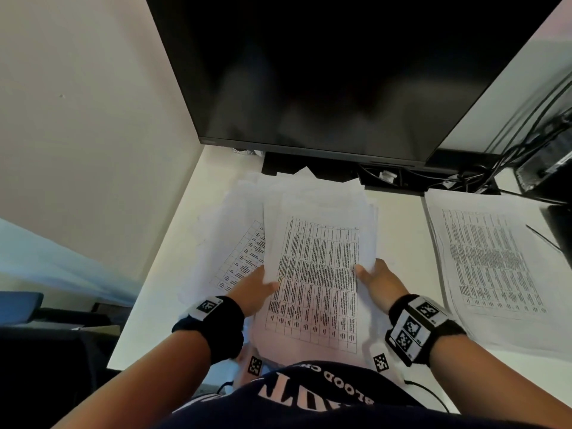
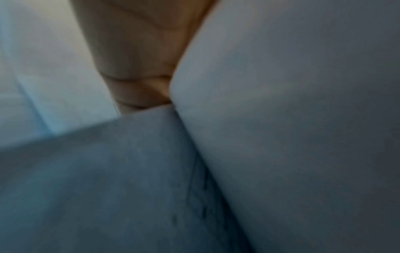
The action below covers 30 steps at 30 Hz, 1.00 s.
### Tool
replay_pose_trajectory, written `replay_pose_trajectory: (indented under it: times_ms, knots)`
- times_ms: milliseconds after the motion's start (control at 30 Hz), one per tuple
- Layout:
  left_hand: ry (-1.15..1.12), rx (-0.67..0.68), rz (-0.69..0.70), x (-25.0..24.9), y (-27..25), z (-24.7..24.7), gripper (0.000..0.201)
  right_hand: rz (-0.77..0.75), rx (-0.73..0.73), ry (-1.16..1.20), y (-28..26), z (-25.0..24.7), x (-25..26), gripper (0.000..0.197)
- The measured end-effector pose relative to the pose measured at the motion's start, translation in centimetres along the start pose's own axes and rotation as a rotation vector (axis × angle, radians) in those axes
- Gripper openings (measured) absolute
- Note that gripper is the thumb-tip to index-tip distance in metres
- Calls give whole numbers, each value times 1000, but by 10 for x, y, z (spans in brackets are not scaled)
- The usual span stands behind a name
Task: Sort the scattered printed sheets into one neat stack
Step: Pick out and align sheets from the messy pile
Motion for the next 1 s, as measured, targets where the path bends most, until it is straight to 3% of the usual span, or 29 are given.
replay_pose_trajectory:
  times_ms: [100,233,267,367,467,633,733,833,900,1000]
  knots:
    - [-87,-77,59,-5,-4,-9,45,-6,-38,78,-2,-13,1,65]
    - [-275,-49,139,-15,-14,-26,49,-93,-44,310,-13,-30,11,18]
    - [-268,-32,162,-21,-17,-30,50,-141,-39,366,-18,-33,18,15]
    - [-104,-54,223,-41,-22,-46,55,-323,-60,486,-34,-42,42,36]
    - [-160,-209,337,-69,-28,-71,51,-482,-169,526,-50,-56,64,37]
    - [-422,-721,521,-116,-49,-110,32,-737,-348,547,-81,-72,96,39]
    - [-452,-872,635,-138,-72,-110,38,-859,-407,540,-96,-73,107,37]
    - [-508,-873,657,-135,-81,-100,44,-882,-384,540,-97,-68,107,44]
    - [-546,-829,652,-125,-78,-94,38,-863,-377,542,-93,-65,102,53]
    - [-597,-745,632,-114,-70,-87,25,-830,-374,567,-85,-60,97,44]
Point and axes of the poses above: each hand's wrist, its own y-axis towards the middle knuckle, its own z-axis out of the palm, x = y × z, the point moved 4 cm from there along y, towards the middle knuckle, and after that the axes turned 4 degrees about z, right-handed, at the moved point
